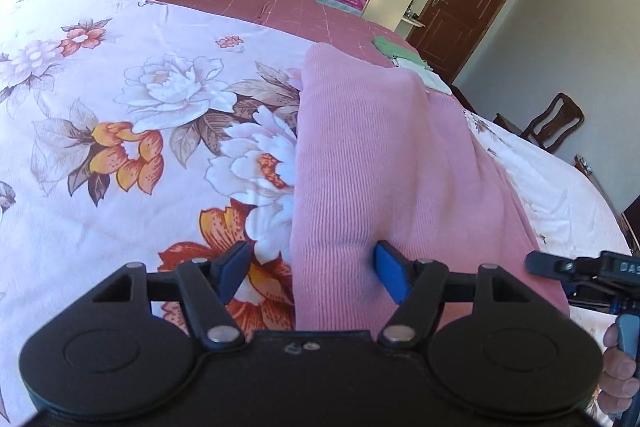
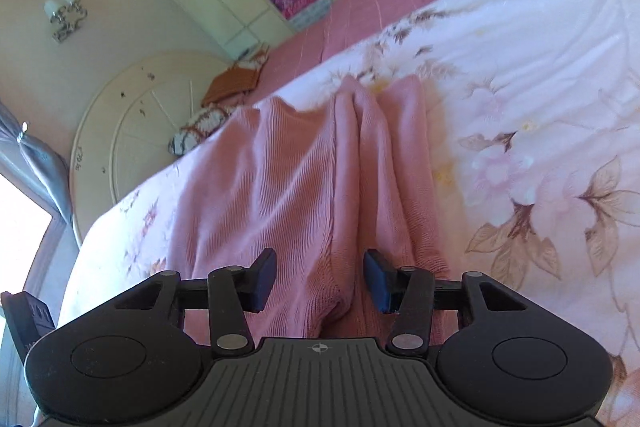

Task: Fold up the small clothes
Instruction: 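Fold the held edge over the sweater with both tools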

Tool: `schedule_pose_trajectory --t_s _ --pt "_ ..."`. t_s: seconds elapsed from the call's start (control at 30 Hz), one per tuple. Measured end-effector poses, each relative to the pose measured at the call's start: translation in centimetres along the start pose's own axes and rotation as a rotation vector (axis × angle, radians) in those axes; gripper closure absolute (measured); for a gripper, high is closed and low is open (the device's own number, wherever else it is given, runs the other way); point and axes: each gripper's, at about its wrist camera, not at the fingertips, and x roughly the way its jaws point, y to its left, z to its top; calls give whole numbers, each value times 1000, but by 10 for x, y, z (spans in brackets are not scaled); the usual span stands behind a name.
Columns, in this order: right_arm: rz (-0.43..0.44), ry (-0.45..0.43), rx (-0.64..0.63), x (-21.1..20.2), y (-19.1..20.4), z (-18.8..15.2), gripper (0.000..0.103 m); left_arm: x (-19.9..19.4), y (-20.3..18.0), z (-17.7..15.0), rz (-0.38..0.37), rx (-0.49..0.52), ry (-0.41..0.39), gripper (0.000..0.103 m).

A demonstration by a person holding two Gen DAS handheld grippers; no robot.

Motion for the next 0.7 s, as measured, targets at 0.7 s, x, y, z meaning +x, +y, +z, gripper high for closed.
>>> schedule_pose_trajectory --t_s 0.7 --pt "-128 -31 -387 6 58 5 94 21 -30 42 -19 96 13 49"
